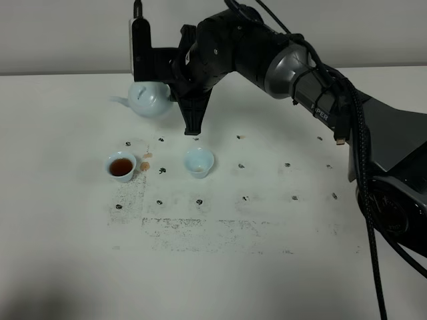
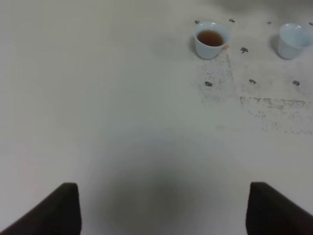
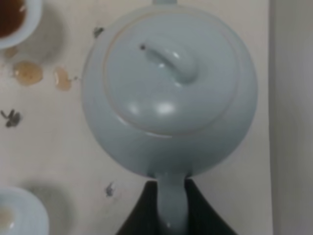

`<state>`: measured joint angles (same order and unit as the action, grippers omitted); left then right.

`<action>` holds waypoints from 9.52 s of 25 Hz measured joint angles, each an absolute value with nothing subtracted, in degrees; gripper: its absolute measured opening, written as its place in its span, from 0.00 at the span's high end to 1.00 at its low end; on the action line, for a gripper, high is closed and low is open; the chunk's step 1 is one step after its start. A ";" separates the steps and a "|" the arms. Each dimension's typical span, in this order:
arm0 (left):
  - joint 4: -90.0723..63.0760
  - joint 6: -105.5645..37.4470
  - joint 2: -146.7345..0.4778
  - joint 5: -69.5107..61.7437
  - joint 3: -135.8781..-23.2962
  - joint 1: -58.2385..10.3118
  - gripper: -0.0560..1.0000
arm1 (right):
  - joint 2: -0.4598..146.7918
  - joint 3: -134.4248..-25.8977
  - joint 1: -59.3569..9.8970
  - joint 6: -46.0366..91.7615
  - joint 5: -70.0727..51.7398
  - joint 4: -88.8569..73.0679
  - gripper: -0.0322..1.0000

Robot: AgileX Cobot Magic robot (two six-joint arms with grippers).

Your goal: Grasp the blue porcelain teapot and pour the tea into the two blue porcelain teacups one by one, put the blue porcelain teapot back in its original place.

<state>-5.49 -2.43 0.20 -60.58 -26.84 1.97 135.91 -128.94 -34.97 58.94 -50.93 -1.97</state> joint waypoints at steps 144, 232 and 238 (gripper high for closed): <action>-5.49 -2.48 0.20 -60.58 -26.84 1.97 0.32 | 121.84 -109.94 -20.17 88.91 -70.38 -13.32 0.94; -5.49 -2.47 0.20 -60.63 -26.84 1.97 0.32 | 128.57 -118.06 -35.61 75.89 -68.29 22.14 0.94; -5.49 -2.47 0.20 -60.63 -26.84 1.97 0.32 | 128.57 -118.06 -35.61 75.83 -68.51 22.26 0.94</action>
<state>-5.49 -2.47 0.20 -60.63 -26.84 1.97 128.57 -118.06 -35.61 75.83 -68.51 22.26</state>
